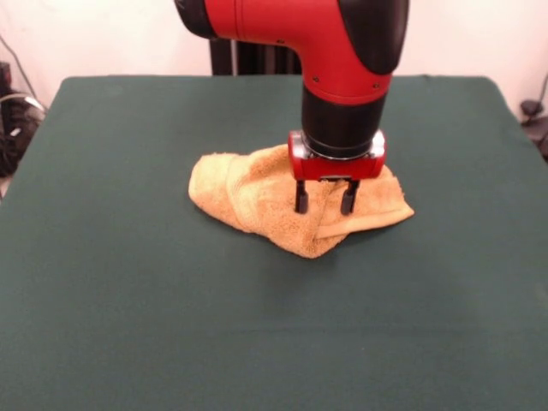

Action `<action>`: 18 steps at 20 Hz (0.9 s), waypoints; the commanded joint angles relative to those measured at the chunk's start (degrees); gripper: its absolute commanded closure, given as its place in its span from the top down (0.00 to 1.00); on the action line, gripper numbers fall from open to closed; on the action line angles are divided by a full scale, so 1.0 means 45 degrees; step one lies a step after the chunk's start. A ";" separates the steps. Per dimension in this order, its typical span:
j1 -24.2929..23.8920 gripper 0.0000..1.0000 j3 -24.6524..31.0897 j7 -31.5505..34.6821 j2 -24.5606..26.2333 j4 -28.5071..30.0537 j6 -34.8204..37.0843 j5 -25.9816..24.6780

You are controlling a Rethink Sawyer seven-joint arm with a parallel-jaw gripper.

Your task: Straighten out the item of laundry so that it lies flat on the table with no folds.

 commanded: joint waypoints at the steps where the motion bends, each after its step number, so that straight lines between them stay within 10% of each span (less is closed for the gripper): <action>1: 0.0118 1.00 0.1047 0.0950 0.0147 -0.0280 0.0496 -0.0112; 18: 0.0142 1.00 0.1032 0.0960 0.0207 -0.0412 0.0568 -0.0109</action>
